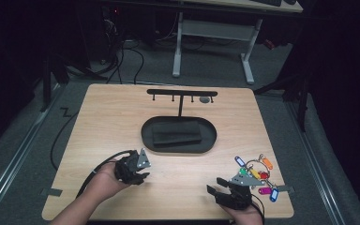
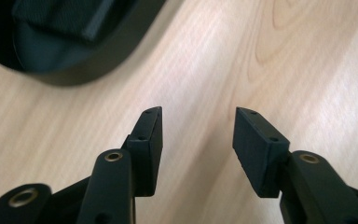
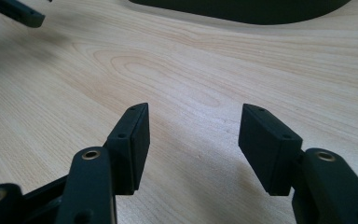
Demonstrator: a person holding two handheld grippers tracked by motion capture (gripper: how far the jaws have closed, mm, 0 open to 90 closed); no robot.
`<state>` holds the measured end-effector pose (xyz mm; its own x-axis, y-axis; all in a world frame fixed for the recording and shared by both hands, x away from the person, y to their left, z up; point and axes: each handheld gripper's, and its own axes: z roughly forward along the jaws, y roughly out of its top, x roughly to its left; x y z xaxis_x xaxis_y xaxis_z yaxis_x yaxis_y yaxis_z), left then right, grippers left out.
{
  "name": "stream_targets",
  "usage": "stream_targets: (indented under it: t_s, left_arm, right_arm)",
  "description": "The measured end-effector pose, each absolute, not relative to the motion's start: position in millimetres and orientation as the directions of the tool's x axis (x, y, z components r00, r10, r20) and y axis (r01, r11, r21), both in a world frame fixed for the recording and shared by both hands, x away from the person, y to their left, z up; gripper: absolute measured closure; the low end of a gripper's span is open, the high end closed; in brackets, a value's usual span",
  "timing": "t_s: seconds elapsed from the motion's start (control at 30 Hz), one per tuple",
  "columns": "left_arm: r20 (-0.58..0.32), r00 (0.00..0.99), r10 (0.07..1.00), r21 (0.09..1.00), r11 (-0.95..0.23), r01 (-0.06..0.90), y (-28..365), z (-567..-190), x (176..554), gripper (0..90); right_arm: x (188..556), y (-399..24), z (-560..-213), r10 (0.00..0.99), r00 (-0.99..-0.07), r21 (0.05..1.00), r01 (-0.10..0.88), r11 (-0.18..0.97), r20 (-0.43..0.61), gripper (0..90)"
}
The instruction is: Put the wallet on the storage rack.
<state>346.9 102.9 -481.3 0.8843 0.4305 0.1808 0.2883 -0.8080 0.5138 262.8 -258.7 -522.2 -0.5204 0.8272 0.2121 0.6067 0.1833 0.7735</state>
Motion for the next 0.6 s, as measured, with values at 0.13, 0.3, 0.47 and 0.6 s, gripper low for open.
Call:
stream_targets:
  t_s: [0.13, 0.3, 0.47, 0.6]
  left_arm:
    - [0.152, 0.871, 0.468, 0.543, -0.776, 0.322, 118.8, -488.8, 333.8, 51.6]
    - [0.035, 0.846, 0.532, 0.585, -0.697, 0.415, 144.9, -497.4, 317.0, 50.8]
    - [-0.016, 0.821, 0.571, 0.593, -0.656, 0.467, 160.1, -505.7, 306.4, 46.2]
    - [0.042, 0.797, 0.603, 0.617, -0.643, 0.454, 169.3, -513.3, 290.7, 40.8]
  right_arm:
    - [262.6, -255.6, -522.6, 0.823, -0.527, 0.767, 0.611, 0.194, 0.212, 45.1]
    - [262.6, -252.8, -522.8, 0.816, -0.540, 0.770, 0.604, 0.208, 0.203, 46.1]
    - [262.6, -250.2, -523.0, 0.808, -0.551, 0.761, 0.610, 0.221, 0.207, 48.6]
    - [261.3, -247.6, -522.8, 0.801, -0.565, 0.757, 0.608, 0.241, 0.199, 50.7]
